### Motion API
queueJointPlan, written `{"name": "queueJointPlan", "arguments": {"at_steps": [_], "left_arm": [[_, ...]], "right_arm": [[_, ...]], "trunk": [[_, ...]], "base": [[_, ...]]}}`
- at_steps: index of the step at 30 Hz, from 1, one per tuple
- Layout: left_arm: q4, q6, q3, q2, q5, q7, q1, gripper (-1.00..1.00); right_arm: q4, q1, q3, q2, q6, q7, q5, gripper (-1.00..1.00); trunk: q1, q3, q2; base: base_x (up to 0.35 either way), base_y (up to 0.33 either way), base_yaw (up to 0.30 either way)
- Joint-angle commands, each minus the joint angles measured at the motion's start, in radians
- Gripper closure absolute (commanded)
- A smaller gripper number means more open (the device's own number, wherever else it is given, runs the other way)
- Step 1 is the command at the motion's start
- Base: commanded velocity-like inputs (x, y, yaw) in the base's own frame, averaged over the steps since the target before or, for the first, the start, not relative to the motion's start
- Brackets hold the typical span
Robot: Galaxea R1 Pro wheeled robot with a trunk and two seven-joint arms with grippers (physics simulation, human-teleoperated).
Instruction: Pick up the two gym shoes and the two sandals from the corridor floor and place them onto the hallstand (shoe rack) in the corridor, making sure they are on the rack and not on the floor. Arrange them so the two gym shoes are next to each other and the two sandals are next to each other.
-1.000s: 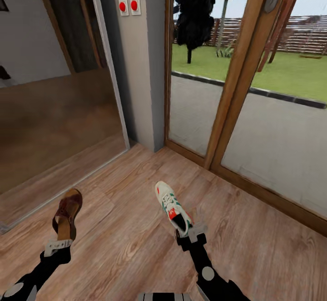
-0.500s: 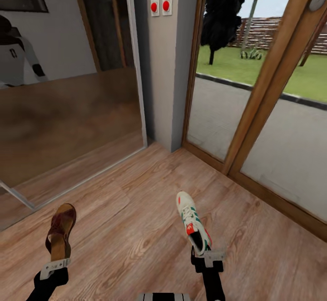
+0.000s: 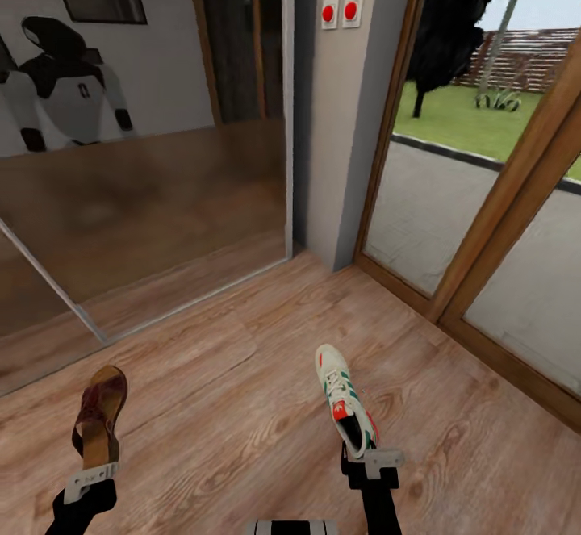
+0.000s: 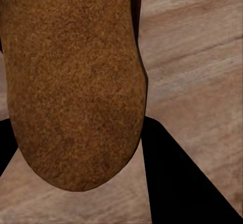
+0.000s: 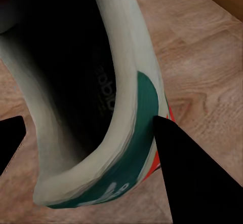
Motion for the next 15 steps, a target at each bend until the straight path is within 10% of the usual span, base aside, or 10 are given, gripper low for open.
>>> {"name": "queueJointPlan", "arguments": {"at_steps": [1, 15], "left_arm": [[0.001, -0.002, 0.006, -0.001, -0.004, -0.008, -0.001, 1.00], [0.000, -0.002, 0.008, 0.000, -0.004, -0.008, -0.001, 1.00]], "right_arm": [[0.001, -0.001, 0.009, 0.000, -0.005, -0.007, -0.010, 1.00], [0.002, -0.001, 0.009, 0.000, -0.005, -0.007, -0.010, 1.00]], "trunk": [[-0.001, -0.001, 0.000], [-0.001, -0.001, 0.000]], "base": [[-0.279, -0.097, 0.278], [-0.238, -0.086, 0.279]]}}
